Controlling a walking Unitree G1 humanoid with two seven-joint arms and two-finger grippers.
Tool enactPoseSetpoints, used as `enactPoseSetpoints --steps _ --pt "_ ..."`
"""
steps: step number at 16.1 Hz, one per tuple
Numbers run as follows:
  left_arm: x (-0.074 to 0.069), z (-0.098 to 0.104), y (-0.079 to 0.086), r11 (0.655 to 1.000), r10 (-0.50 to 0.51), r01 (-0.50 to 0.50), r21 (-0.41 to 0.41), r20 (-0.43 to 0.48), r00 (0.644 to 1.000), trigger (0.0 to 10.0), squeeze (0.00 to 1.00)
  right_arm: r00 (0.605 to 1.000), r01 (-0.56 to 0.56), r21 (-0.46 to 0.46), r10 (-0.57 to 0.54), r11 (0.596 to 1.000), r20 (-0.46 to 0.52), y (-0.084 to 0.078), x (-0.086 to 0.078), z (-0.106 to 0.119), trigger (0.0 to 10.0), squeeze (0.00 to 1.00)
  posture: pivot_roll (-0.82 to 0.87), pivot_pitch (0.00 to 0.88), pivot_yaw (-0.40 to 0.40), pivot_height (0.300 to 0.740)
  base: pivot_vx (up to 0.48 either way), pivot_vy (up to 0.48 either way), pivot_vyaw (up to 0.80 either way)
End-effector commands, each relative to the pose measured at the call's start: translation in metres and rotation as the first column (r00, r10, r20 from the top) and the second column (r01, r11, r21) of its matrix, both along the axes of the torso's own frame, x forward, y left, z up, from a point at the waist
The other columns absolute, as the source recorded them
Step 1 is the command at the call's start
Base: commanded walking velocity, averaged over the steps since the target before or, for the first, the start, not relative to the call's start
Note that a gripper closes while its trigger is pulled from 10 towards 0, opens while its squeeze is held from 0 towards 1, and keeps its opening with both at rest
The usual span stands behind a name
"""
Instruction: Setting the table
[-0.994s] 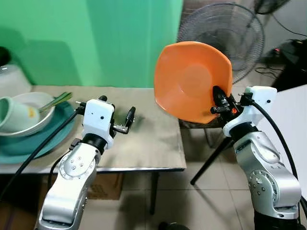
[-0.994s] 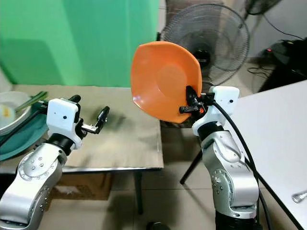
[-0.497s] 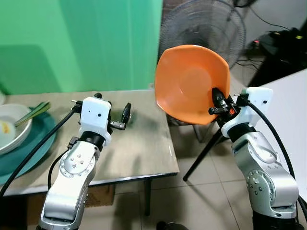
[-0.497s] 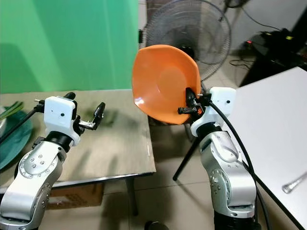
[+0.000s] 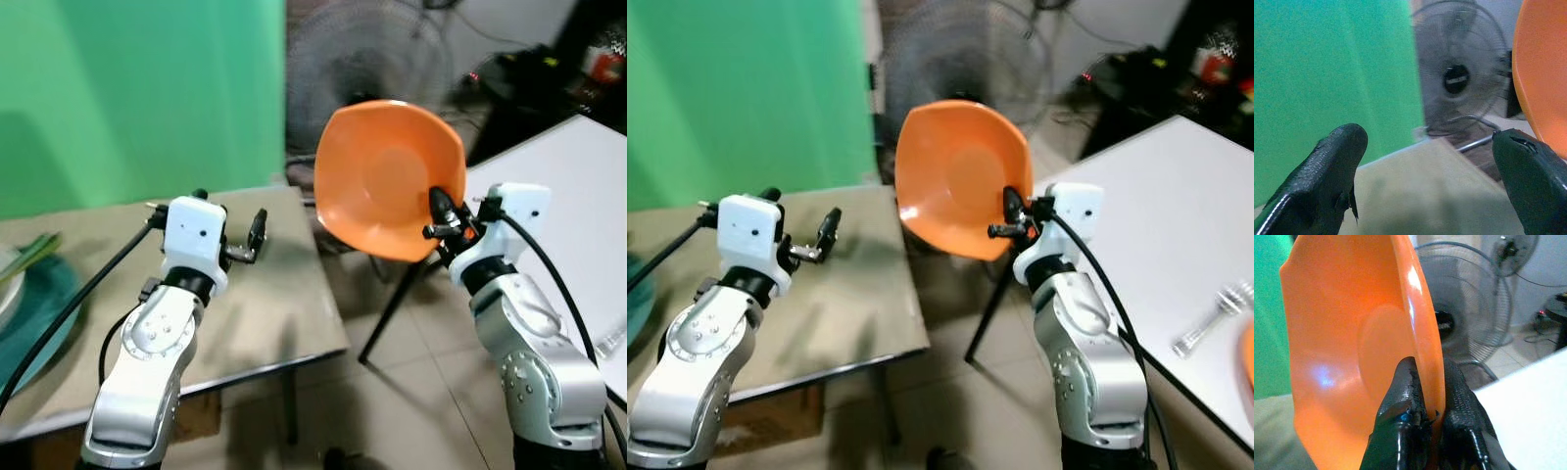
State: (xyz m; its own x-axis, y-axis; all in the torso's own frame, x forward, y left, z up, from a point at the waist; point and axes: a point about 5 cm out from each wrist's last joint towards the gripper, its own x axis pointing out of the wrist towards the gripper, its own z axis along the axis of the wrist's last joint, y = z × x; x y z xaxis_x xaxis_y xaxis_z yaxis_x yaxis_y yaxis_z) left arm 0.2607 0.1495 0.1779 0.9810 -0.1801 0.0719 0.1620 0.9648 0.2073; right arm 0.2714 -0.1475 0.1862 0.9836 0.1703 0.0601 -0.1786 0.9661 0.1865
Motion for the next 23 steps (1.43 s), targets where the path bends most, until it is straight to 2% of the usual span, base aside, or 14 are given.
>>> enactPoseSetpoints --steps 1,10,12,14,15,16,23 --pt "0.001 0.0 -0.003 1.0 -0.009 0.009 0.006 0.003 1.0 10.0 0.0 1.0 0.017 0.002 -0.017 1.0 0.017 -0.004 -0.001 0.005 10.0 0.0 -0.05 0.0 -0.018 0.74 0.0 0.0 -0.78" --pt "-0.001 -0.006 0.001 0.999 0.029 -0.031 -0.037 -0.047 0.998 10.0 0.0 1.0 0.012 -0.006 -0.012 1.0 -0.003 -0.003 -0.002 0.003 10.0 0.0 -0.04 0.0 -0.023 0.74 0.0 0.0 -0.78" --pt "-0.002 -0.009 0.0 0.999 0.039 -0.04 -0.011 -0.072 0.997 10.0 0.0 1.0 0.016 -0.007 -0.016 1.0 -0.012 -0.004 -0.002 0.001 10.0 0.0 -0.04 0.0 -0.024 0.74 0.0 0.0 -0.78" --pt "-0.002 -0.009 -0.001 0.999 0.024 -0.023 0.036 -0.05 0.998 10.0 0.0 1.0 0.024 -0.005 -0.024 1.0 -0.02 -0.006 -0.002 0.001 10.0 0.0 -0.05 0.0 -0.024 0.74 0.0 0.0 -0.78" --pt "-0.002 -0.009 -0.001 1.0 0.008 -0.007 0.029 -0.033 0.999 10.0 0.0 0.999 0.035 0.003 -0.035 0.999 -0.03 -0.008 -0.002 0.0 10.0 0.0 -0.05 0.0 -0.024 0.74 0.0 0.0 -0.78" --pt "-0.003 -0.008 0.0 1.0 0.004 -0.004 -0.016 -0.024 1.0 10.0 0.0 0.998 0.048 0.016 -0.047 0.999 -0.043 -0.01 -0.002 -0.002 10.0 0.0 -0.05 0.0 -0.025 0.74 0.0 0.0 -0.78" --pt "-0.005 -0.004 -0.005 0.997 -0.047 0.047 -0.059 -0.001 0.999 10.0 0.0 0.995 0.088 0.055 -0.084 0.995 -0.06 -0.018 -0.002 0.001 10.0 0.0 -0.06 0.0 -0.015 0.74 0.0 0.0 -0.78"
